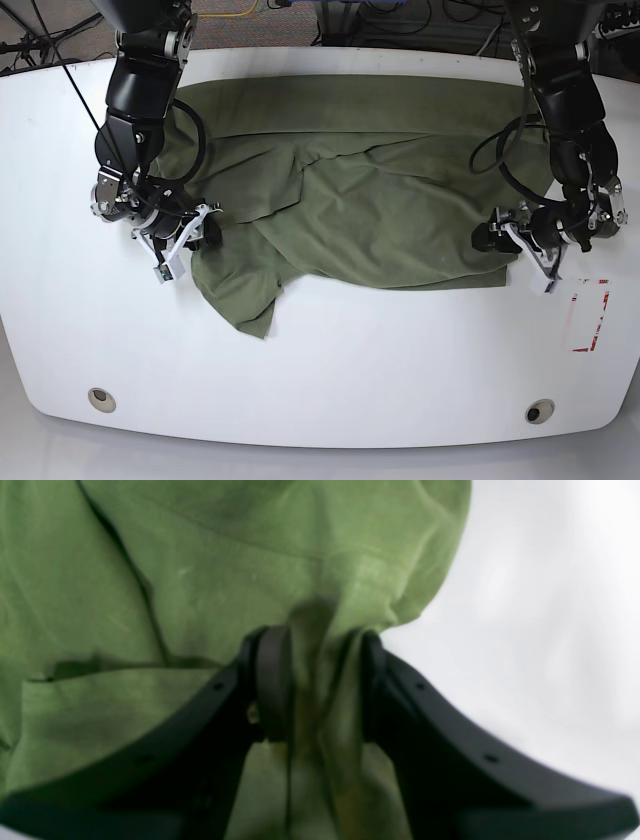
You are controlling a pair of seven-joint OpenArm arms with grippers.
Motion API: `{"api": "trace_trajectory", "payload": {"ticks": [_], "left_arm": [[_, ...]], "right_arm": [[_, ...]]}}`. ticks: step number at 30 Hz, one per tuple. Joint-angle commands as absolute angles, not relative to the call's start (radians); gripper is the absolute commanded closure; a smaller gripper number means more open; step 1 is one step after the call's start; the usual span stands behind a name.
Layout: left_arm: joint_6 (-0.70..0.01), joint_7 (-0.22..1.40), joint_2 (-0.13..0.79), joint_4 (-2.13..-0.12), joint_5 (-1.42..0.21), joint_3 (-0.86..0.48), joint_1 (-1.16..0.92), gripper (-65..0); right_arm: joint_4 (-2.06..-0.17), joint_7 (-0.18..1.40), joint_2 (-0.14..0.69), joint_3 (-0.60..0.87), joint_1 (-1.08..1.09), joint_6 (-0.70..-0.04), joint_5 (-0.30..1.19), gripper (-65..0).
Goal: Fold the T-shirt properly
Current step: 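Move the left gripper along the shirt edge toward the hem and grasp, then lift the shirt with both grippers and swing it over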
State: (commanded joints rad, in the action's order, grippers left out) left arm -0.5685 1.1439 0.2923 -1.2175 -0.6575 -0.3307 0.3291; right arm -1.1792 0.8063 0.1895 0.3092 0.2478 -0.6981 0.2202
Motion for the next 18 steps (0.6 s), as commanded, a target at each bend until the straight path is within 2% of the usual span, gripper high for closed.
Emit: {"api": "trace_trajectory", "payload": {"ticks": [10, 18], "left_arm": [[-0.562, 1.001, 0.354, -1.145, -0.645, -0.325, 0.332, -39.3], [-0.572, 0.905, 0.363, -0.937, -0.456, -0.306, 0.418, -39.4]], "right_arm": [[-1.179, 0.806, 0.188, 0.309, 0.248, -0.698, 0.220, -19.0], [-1.179, 0.806, 0.188, 0.309, 0.248, -0.698, 0.219, -19.0]]}}
